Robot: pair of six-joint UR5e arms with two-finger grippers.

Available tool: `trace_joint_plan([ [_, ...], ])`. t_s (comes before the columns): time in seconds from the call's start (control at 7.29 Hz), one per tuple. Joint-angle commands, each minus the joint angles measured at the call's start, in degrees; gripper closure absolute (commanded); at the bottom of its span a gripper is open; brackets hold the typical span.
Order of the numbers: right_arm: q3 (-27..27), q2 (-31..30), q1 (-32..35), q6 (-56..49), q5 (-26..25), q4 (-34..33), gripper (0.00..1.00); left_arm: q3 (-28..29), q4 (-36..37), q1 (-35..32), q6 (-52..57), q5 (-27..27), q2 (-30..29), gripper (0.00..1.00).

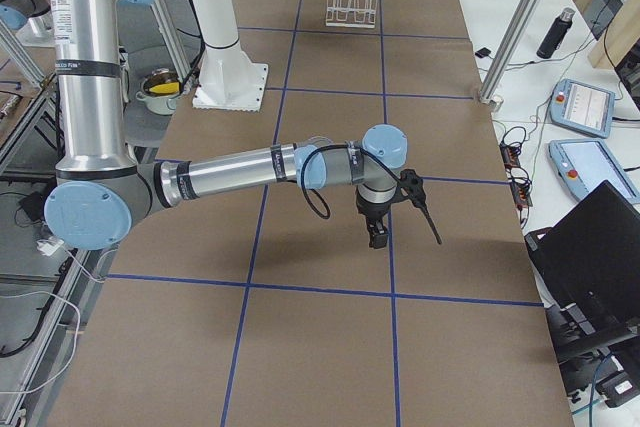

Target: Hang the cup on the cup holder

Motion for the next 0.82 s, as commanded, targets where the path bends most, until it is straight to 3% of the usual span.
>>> trace_joint_plan([
  [0.0, -0.07, 0.09, -0.06, 0.00, 0.00, 0.00, 0.00, 0.20, 0.00, 0.04, 0.04, -0.11, 0.28, 0.02],
  [0.69, -0.42, 0.18, -0.68, -0.09, -0.09, 0.78, 0.00, 0.12, -0.88, 0.13, -0.04, -0.29, -0.06, 0.02],
])
